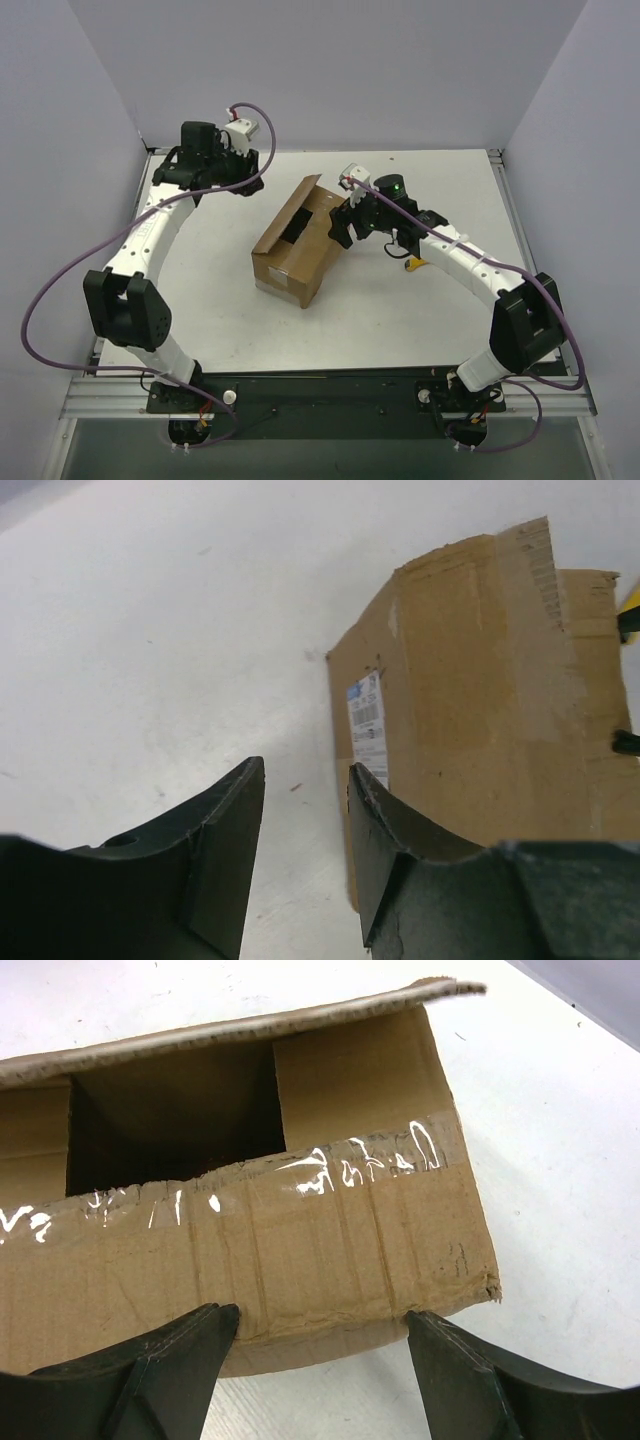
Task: Unpack the express box
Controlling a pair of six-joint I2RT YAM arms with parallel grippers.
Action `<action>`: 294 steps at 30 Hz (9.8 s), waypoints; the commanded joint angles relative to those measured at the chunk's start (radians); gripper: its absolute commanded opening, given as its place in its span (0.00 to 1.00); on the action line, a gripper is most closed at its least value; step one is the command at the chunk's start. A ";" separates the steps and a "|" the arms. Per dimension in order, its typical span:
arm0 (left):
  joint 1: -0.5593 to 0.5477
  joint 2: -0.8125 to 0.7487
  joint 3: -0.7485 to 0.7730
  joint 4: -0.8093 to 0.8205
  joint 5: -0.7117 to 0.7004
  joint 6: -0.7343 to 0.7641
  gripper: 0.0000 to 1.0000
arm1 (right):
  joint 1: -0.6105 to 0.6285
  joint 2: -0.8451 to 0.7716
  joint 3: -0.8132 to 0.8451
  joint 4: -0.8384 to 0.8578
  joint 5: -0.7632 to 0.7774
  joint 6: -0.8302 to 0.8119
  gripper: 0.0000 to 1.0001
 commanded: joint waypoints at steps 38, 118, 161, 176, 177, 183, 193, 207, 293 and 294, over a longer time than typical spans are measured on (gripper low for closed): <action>0.016 0.043 -0.039 0.101 0.352 -0.265 0.54 | -0.002 0.071 -0.061 -0.285 0.035 -0.072 0.74; 0.127 0.099 -0.379 0.669 0.716 -0.840 0.17 | 0.076 0.072 0.443 -0.885 0.244 -0.199 0.69; 0.057 0.095 -0.364 0.605 0.820 -0.755 0.17 | 0.154 0.387 0.798 -0.752 0.311 -0.424 0.70; 0.028 0.107 -0.342 0.518 0.843 -0.675 0.17 | 0.070 0.327 0.764 -0.632 0.463 -0.526 0.71; 0.024 0.109 -0.336 0.502 0.845 -0.661 0.17 | 0.052 0.329 0.770 -0.632 0.465 -0.517 0.71; 0.006 0.110 -0.324 0.420 0.839 -0.584 0.17 | 0.006 0.319 0.772 -0.632 0.457 -0.503 0.71; -0.029 0.125 -0.269 0.333 0.834 -0.501 0.17 | -0.046 0.364 0.782 -0.633 0.454 -0.462 0.71; -0.025 0.144 -0.261 0.283 0.827 -0.452 0.16 | -0.174 0.321 0.851 -0.644 0.146 -0.297 0.83; -0.078 0.208 -0.039 0.094 0.802 -0.254 0.15 | -0.166 0.231 0.732 -0.727 -0.272 -0.354 0.16; -0.081 0.208 -0.032 0.096 0.805 -0.257 0.15 | -0.146 0.194 0.682 -0.722 -0.275 -0.438 0.18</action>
